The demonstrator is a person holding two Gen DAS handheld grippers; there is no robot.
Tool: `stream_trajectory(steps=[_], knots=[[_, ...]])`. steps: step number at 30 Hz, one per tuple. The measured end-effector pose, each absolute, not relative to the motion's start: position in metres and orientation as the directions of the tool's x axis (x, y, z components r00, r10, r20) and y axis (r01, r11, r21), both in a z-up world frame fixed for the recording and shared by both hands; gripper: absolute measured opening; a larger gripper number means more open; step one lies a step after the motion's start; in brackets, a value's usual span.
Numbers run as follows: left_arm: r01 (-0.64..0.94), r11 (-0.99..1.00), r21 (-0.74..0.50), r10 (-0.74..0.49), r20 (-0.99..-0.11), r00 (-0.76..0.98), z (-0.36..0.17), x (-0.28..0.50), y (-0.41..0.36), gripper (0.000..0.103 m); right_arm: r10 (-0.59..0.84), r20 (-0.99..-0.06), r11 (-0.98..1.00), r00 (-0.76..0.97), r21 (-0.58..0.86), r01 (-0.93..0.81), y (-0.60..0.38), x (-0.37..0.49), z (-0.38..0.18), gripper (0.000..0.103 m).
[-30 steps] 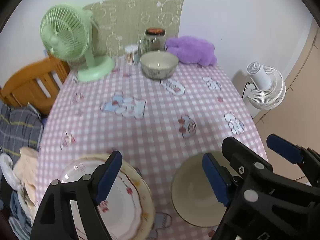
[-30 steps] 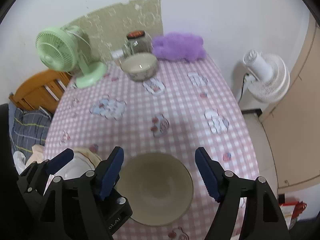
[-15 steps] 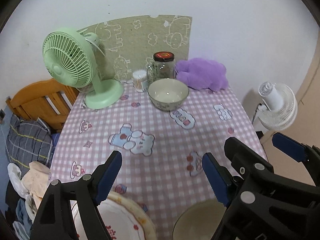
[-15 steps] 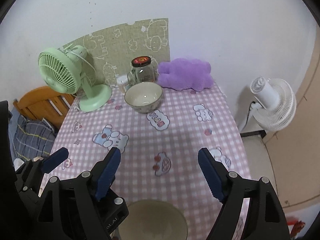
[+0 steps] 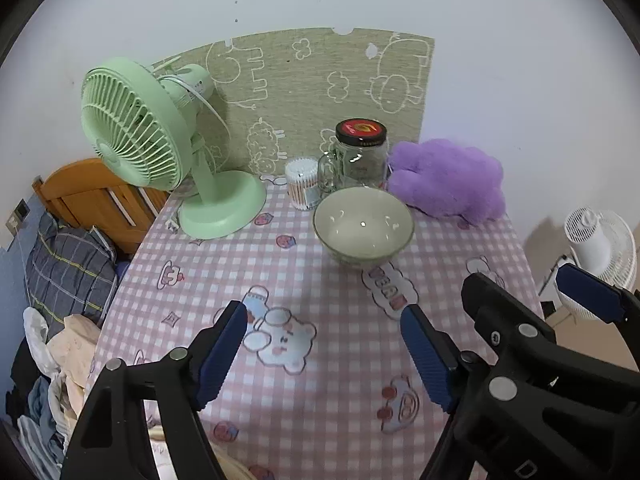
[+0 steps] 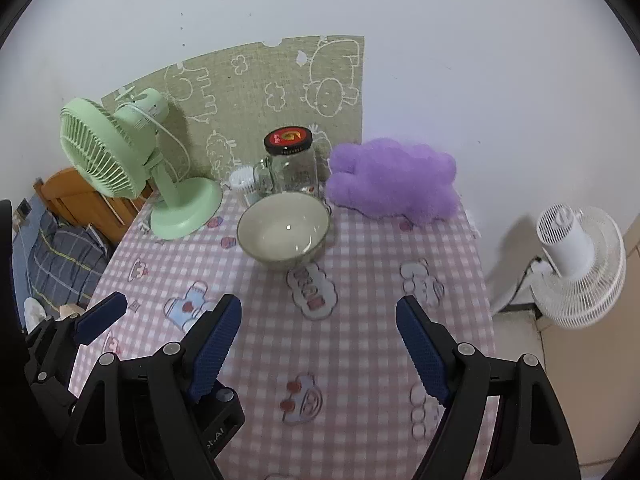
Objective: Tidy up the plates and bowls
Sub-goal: 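Move the right tool to the patterned bowl beside the glass jar, then grasp the rim of the patterned bowl with the right tool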
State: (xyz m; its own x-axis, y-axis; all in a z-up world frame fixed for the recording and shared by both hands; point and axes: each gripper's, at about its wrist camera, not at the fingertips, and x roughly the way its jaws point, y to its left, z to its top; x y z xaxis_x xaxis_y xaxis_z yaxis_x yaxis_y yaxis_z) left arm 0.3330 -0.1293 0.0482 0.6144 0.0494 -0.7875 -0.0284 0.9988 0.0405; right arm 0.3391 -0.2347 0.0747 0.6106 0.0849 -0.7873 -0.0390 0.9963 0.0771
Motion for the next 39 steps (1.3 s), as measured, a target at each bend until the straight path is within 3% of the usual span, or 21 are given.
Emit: stream_trajectory(steps=[13,23,39], knots=[[-0.073,0.995,0.069,0.1,-0.773,0.626,0.023,0.408,-0.124,0.074,0.108,-0.774,0.994,0.624,0.103,-0.043,-0.233,0.421,0.048,0.082],[-0.09,0.993,0.081,0.12,-0.787,0.605,-0.016,0.46,-0.119,0.066,0.085,-0.771,0.996,0.631,0.086,-0.029,-0.229,0.474,0.011,0.082],[-0.052,0.997,0.051,0.07,-0.858,0.509,-0.072,0.501,-0.117,0.04,0.11,-0.829,0.991,0.548,0.132,0.0,-0.229,0.516,-0.052,0.052]])
